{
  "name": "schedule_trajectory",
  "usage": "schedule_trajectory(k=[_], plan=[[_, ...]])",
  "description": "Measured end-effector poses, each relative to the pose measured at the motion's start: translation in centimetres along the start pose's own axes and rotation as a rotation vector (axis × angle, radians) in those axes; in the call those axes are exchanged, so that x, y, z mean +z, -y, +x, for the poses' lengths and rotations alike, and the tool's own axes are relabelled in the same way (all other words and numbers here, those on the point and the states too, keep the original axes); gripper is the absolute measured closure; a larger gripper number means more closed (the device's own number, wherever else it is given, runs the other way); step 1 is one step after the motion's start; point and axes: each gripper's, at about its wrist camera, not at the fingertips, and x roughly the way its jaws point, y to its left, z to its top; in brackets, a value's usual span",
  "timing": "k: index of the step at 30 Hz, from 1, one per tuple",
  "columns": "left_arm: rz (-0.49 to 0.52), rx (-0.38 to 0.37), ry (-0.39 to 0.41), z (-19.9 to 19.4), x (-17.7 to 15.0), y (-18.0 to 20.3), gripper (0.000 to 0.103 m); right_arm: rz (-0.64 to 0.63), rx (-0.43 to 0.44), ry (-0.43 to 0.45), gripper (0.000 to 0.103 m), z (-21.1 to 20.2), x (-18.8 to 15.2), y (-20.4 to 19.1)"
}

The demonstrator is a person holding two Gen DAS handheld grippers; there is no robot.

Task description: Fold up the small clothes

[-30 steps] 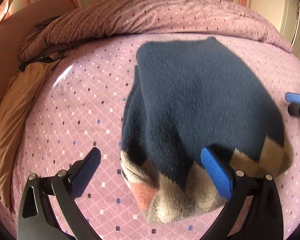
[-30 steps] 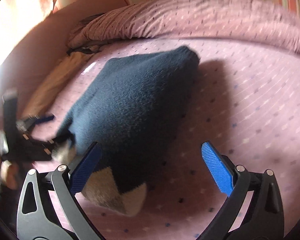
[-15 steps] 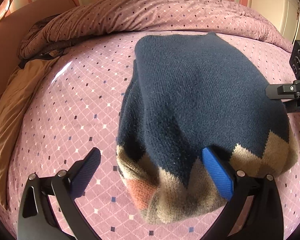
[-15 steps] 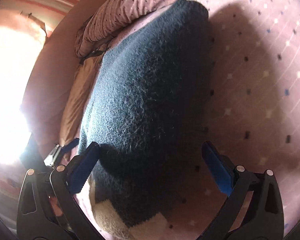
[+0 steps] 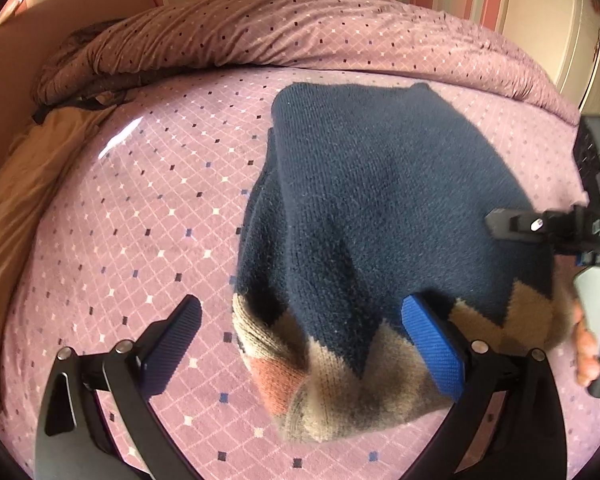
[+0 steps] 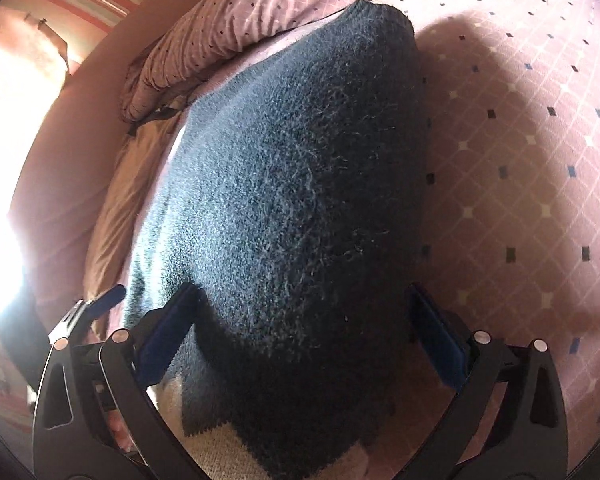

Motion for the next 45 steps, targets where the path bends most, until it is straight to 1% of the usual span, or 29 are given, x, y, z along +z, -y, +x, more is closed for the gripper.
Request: schedule_trajectory(k=[2, 5, 10, 13, 15, 17, 19, 22, 28, 31, 32, 34, 36, 38, 40, 45], plan=[[-0.014, -0.011, 0.002, -0.5, 0.1, -0.8, 0.002, -0.026, -0.031, -0.004, 0.003, 0.3, -0.2, -0.5], [-0.036, -0.030, 0.001, -0.8, 0.4, -2.3, 0.002, -0.083, -0.075, 0.016, 0.003, 0.2, -0.7, -1.3], [-0.063, -0.129, -0.016, 0.1, 1.1, -4.9, 0.002, -0.092, -0.116, 0.037, 0.003, -0.1, -1.3, -1.6], [-0.119, -0.290, -0.039, 2.0, 1.9, -6.6, 0.002, -0.102, -0.138, 0.035, 0.003, -0.2, -1.3, -1.8], [-0.219, -0.447, -0.061, 3.9, 2.3, -8.3, 0.002, -0.113, -0.156, 0.035, 0.003, 0.0, -1.1, -2.3], [-0.296, -0.556, -0.080, 5.5, 2.4, -9.5, 0.002, -0.135, -0.181, 0.036, 0.003, 0.0, -1.0, -2.7], [-0.326, -0.573, -0.113, 7.3, 2.2, -10.1, 0.002, -0.150, -0.197, 0.037, 0.003, 0.0, -1.0, -2.9], [-0.403, -0.675, -0.142, 9.0, 1.7, -11.0, 0.001, -0.161, -0.208, 0.042, 0.003, 0.0, -1.1, -3.0], [-0.460, -0.828, -0.165, 10.4, 2.2, -11.2, 0.002, -0.161, -0.200, 0.050, 0.003, -0.2, -1.2, -2.6], [-0.497, -0.911, -0.209, 11.2, 3.1, -10.4, 0.002, -0.159, -0.195, 0.048, 0.003, -0.2, -1.2, -2.6], [-0.500, -0.914, -0.223, 11.3, 3.2, -10.1, 0.002, -0.160, -0.195, 0.049, 0.003, -0.4, -1.3, -2.6], [-0.482, -0.882, -0.242, 11.4, 3.7, -9.6, 0.002, -0.162, -0.197, 0.050, 0.003, -0.3, -1.4, -2.6], [-0.442, -0.828, -0.244, 11.2, 4.0, -8.8, 0.002, -0.164, -0.195, 0.050, 0.003, -0.4, -1.4, -2.5], [-0.404, -0.769, -0.230, 10.8, 4.1, -8.0, 0.002, -0.167, -0.193, 0.052, 0.003, -0.4, -1.4, -2.5], [-0.386, -0.729, -0.235, 10.8, 4.3, -7.3, 0.002, -0.173, -0.192, 0.058, 0.003, -0.3, -1.6, -2.6], [-0.377, -0.692, -0.263, 11.1, 5.2, -6.7, 0.003, -0.159, -0.191, 0.065, 0.003, -0.2, -1.4, -2.7]])
